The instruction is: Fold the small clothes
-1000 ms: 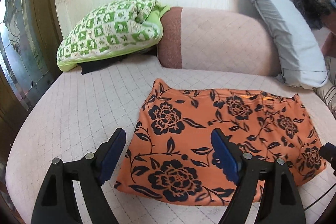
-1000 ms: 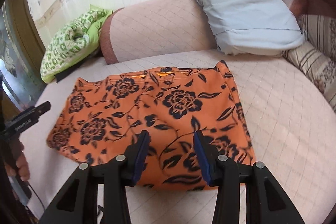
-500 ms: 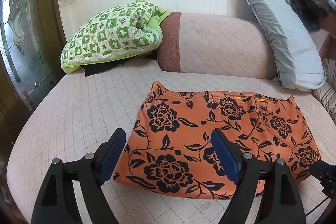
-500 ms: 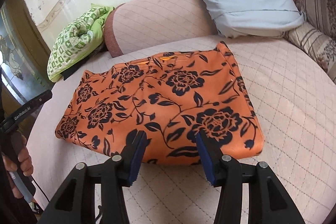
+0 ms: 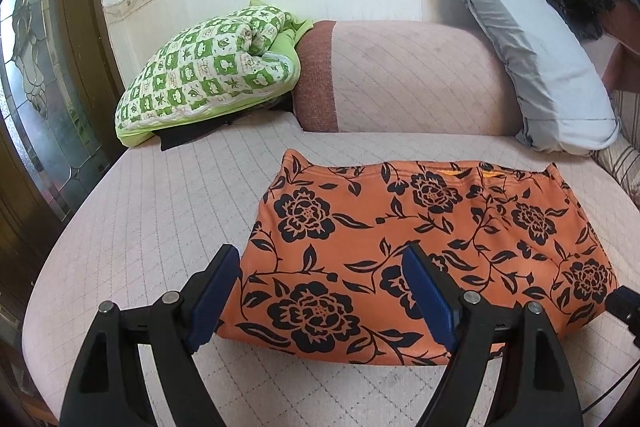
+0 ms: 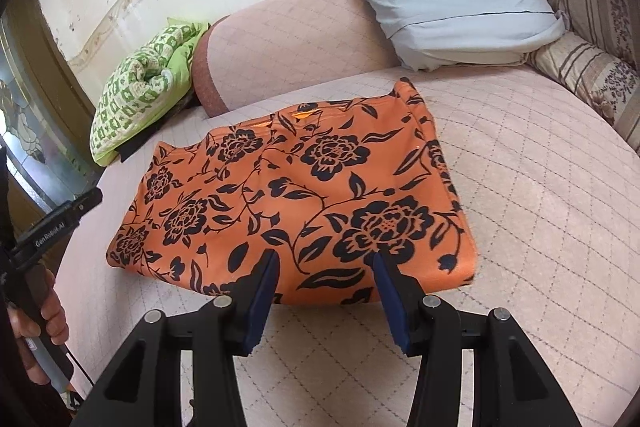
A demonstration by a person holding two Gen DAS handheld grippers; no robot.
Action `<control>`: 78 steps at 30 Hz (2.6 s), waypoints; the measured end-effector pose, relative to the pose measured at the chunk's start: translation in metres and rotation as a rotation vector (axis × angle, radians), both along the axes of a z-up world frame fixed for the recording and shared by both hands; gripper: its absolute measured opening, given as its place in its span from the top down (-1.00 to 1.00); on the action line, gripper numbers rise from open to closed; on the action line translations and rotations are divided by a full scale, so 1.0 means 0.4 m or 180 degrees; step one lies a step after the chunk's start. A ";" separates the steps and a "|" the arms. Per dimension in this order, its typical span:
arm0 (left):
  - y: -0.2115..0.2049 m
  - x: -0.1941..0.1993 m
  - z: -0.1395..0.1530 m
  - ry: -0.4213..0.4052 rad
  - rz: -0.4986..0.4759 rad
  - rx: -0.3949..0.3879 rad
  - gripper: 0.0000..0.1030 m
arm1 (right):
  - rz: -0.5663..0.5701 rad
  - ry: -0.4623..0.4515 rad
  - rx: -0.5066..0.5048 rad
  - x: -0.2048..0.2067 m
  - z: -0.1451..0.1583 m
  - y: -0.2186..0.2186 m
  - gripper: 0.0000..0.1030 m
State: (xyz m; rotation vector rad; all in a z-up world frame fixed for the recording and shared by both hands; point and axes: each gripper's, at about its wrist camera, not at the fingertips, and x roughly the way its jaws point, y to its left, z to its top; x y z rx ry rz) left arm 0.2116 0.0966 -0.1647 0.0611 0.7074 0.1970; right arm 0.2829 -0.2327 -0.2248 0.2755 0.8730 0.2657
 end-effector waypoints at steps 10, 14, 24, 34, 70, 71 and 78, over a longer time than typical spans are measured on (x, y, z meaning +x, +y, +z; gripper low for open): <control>0.013 0.004 -0.057 0.0298 0.0109 -0.0162 -0.63 | -0.0258 0.0109 0.0167 -0.002 -0.029 -0.096 -0.02; 0.002 0.001 -0.074 0.0366 0.0105 -0.0091 -0.63 | -0.0298 0.0107 0.0208 -0.002 -0.032 -0.124 -0.02; -0.025 0.015 -0.107 0.0486 0.0059 -0.0061 -0.63 | -0.0322 0.0094 0.0320 0.030 -0.055 -0.129 0.16; -0.016 0.080 -0.231 0.1097 0.0114 0.0141 -0.65 | -0.0334 0.0400 0.0232 0.106 -0.147 -0.101 0.13; 0.127 0.041 -0.109 0.0401 0.0333 0.0224 -0.65 | 0.0528 -0.0243 0.0050 0.068 -0.027 0.204 0.00; 0.125 0.035 -0.107 0.0391 0.0340 0.0219 -0.65 | 0.0541 -0.0246 0.0042 0.067 -0.028 0.208 0.00; 0.113 0.032 -0.104 0.0370 0.0335 0.0222 -0.65 | 0.0567 -0.0244 -0.0014 0.048 -0.027 0.192 0.00</control>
